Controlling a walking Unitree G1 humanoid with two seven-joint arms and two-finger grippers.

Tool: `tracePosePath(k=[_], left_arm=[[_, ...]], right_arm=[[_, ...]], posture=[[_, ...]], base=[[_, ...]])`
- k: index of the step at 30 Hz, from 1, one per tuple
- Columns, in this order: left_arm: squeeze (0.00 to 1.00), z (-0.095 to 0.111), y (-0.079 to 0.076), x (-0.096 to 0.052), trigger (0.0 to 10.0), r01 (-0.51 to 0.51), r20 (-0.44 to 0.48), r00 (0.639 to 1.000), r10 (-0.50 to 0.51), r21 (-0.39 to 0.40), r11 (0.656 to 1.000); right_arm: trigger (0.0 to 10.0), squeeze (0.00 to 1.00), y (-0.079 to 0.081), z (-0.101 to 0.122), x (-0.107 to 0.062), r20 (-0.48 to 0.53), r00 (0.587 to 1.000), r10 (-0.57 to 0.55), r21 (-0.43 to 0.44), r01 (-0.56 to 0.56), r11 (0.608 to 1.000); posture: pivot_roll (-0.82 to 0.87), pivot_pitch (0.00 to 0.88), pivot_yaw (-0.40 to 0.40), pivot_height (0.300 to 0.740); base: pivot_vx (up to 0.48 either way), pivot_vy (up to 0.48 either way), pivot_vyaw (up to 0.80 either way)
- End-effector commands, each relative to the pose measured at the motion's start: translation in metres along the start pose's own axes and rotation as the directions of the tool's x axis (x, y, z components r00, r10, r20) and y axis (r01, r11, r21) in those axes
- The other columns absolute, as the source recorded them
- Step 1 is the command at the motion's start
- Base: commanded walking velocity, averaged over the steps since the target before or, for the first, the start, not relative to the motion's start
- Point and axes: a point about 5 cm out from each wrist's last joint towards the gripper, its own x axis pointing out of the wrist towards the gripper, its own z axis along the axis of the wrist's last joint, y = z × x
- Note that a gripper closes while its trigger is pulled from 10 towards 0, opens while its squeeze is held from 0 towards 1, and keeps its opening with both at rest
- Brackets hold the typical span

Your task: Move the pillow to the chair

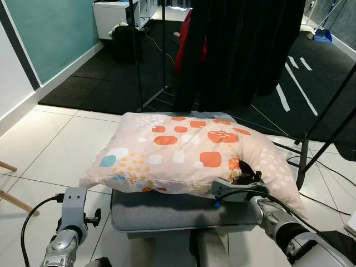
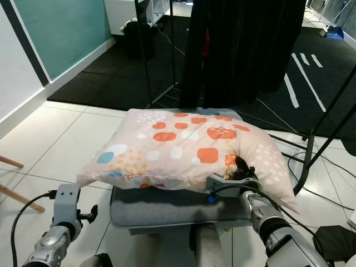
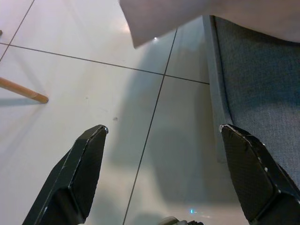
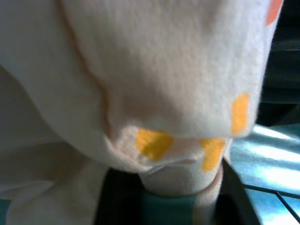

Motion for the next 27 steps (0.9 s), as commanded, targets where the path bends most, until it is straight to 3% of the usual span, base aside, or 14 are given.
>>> tracePosePath(k=[1, 9, 13, 14, 16, 17, 18, 19, 21, 22, 23, 24, 26, 27], left_arm=[[0.0, -0.001, 0.003, -0.001, 10.0, -0.002, -0.001, 1.0, 0.002, 0.018, 1.0], [0.0, 0.0, 0.004, -0.001, 10.0, -0.006, 0.002, 1.0, 0.006, 0.018, 1.0], [0.0, 0.0, 0.003, -0.001, 10.0, -0.005, 0.005, 1.0, 0.005, 0.017, 1.0], [0.0, 0.001, 0.002, -0.001, 10.0, -0.004, 0.007, 1.0, 0.004, 0.016, 1.0], [0.0, 0.001, 0.002, -0.001, 10.0, -0.004, 0.007, 1.0, 0.004, 0.016, 1.0], [0.0, 0.0, 0.001, -0.001, 10.0, -0.003, 0.007, 1.0, 0.003, 0.014, 1.0], [0.0, 0.0, 0.001, -0.001, 10.0, -0.003, 0.007, 1.0, 0.003, 0.014, 1.0], [0.0, 0.0, 0.001, -0.001, 10.0, -0.002, 0.006, 1.0, 0.002, 0.012, 1.0], [0.0, 0.0, 0.001, -0.001, 10.0, -0.002, 0.006, 1.0, 0.002, 0.012, 1.0], [0.0, 0.0, 0.0, -0.001, 10.0, -0.003, 0.006, 1.0, 0.002, 0.01, 1.0], [0.0, 0.0, 0.0, -0.001, 10.0, -0.003, 0.006, 1.0, 0.002, 0.01, 1.0], [0.0, 0.0, 0.001, -0.001, 10.0, -0.004, 0.006, 1.0, 0.004, 0.008, 1.0], [0.0, 0.0, 0.001, -0.001, 10.0, -0.004, 0.006, 1.0, 0.004, 0.008, 1.0], [0.0, 0.0, 0.001, -0.001, 10.0, -0.005, 0.007, 1.0, 0.005, 0.008, 1.0]], right_arm=[[0.0, 0.0, -0.01, -0.004, 0.004, -0.016, 0.999, -0.028, 0.01, 0.028, 1.0], [0.0, 0.0, -0.015, -0.003, 0.005, 0.015, 0.998, -0.057, 0.025, 0.057, 0.998], [0.0, 0.0, -0.015, -0.004, 0.004, 0.017, 0.998, -0.065, 0.11, 0.062, 0.992], [0.0, 0.0, -0.013, -0.006, 0.003, -0.02, 0.999, -0.036, 0.226, 0.04, 0.973], [0.0, 0.0, -0.013, -0.006, 0.003, -0.02, 0.999, -0.036, 0.226, 0.04, 0.973], [0.0, 0.0, -0.008, -0.008, 0.004, -0.091, 0.995, 0.049, 0.474, 0.0, 0.88], [0.0, 0.0, -0.008, -0.008, 0.004, -0.091, 0.995, 0.049, 0.474, 0.0, 0.88], [0.0, 0.0, -0.008, -0.006, 0.006, -0.097, 0.988, 0.119, 0.701, -0.017, 0.713], [0.0, 0.0, -0.008, -0.006, 0.006, -0.097, 0.988, 0.119, 0.701, -0.017, 0.713], [0.0, 0.0, -0.01, -0.002, 0.009, -0.08, 0.985, 0.151, 0.833, -0.018, 0.553], [0.0, 0.0, -0.01, -0.002, 0.009, -0.08, 0.985, 0.151, 0.833, -0.018, 0.553], [0.0, 0.0, -0.015, 0.004, 0.012, -0.036, 0.986, 0.161, 0.901, -0.038, 0.432], [0.0, 0.0, -0.015, 0.004, 0.012, -0.036, 0.986, 0.161, 0.901, -0.038, 0.432], [0.0, 0.0, -0.022, 0.011, 0.015, 0.026, 0.989, 0.145, 0.925, -0.078, 0.371]], posture=[[-0.17, 0.151, -0.063, 0.498], [-0.17, 0.152, -0.064, 0.498], [-0.17, 0.152, -0.063, 0.498], [-0.18, 0.152, -0.064, 0.498], [-0.18, 0.152, -0.064, 0.498], [-0.18, 0.153, -0.064, 0.498], [-0.18, 0.153, -0.064, 0.498], [-0.18, 0.154, -0.062, 0.498], [-0.18, 0.154, -0.062, 0.498], [-0.18, 0.153, -0.062, 0.498], [-0.18, 0.153, -0.062, 0.498], [-0.18, 0.155, -0.061, 0.498], [-0.18, 0.155, -0.061, 0.498], [-0.18, 0.156, -0.06, 0.498]], base=[[0.0, 0.0, 0.0], [0.0, 0.0, 0.0], [0.0, 0.0, 0.0], [0.0, 0.0, 0.0], [0.0, 0.0, 0.0], [0.0, 0.0, 0.0], [0.0, 0.0, 0.0], [0.0, 0.0, 0.0], [0.0, 0.0, 0.0], [0.0, 0.0, 0.0], [0.0, 0.0, 0.0], [0.0, 0.0, 0.0], [0.0, 0.0, 0.0], [0.0, 0.0, 0.0]])
